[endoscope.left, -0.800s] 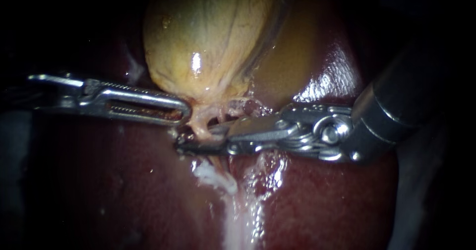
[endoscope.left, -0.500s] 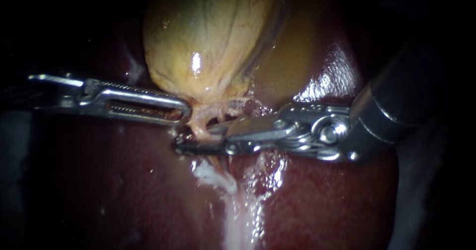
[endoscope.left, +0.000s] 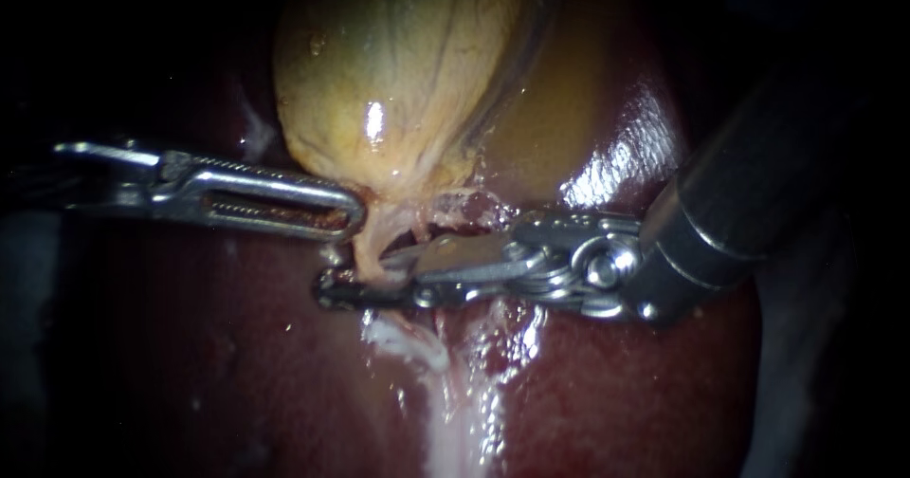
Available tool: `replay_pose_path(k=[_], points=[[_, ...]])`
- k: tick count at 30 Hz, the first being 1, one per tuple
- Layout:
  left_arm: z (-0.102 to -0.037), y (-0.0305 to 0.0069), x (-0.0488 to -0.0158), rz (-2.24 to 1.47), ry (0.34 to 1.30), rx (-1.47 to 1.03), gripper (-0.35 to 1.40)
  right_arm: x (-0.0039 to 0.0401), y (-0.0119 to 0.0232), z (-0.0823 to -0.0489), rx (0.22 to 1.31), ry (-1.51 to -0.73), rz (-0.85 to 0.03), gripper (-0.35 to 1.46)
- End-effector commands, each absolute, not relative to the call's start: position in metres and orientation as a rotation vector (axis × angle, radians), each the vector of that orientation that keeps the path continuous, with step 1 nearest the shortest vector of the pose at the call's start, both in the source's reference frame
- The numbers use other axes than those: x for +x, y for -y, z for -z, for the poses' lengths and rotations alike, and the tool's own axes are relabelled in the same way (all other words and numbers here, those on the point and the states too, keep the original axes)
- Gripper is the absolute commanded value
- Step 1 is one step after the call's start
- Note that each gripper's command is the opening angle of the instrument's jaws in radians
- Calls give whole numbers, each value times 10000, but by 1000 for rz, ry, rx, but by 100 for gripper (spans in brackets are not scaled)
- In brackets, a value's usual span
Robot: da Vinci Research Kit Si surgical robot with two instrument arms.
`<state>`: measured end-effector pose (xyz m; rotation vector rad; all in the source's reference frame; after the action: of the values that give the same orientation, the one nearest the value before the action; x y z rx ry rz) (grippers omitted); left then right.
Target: Going back third clip left tube
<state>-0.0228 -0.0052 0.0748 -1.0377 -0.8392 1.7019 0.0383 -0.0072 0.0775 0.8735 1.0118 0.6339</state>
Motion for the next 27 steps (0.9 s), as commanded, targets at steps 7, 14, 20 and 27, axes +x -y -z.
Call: replay_pose_path(k=[7,14,20,27], points=[[-747,53,-226,-1702,840,-1037,-35,387,73,-774,747,-1085,-692,49],[-746,53,-223,-1702,839,-1037,-35,370,73,-769,740,-1090,-675,50],[-744,51,-220,-1700,838,-1037,-35,350,71,-763,741,-1094,-661,50],[-744,50,-220,-1700,835,-1037,-35,336,69,-755,749,-1094,-659,50]])
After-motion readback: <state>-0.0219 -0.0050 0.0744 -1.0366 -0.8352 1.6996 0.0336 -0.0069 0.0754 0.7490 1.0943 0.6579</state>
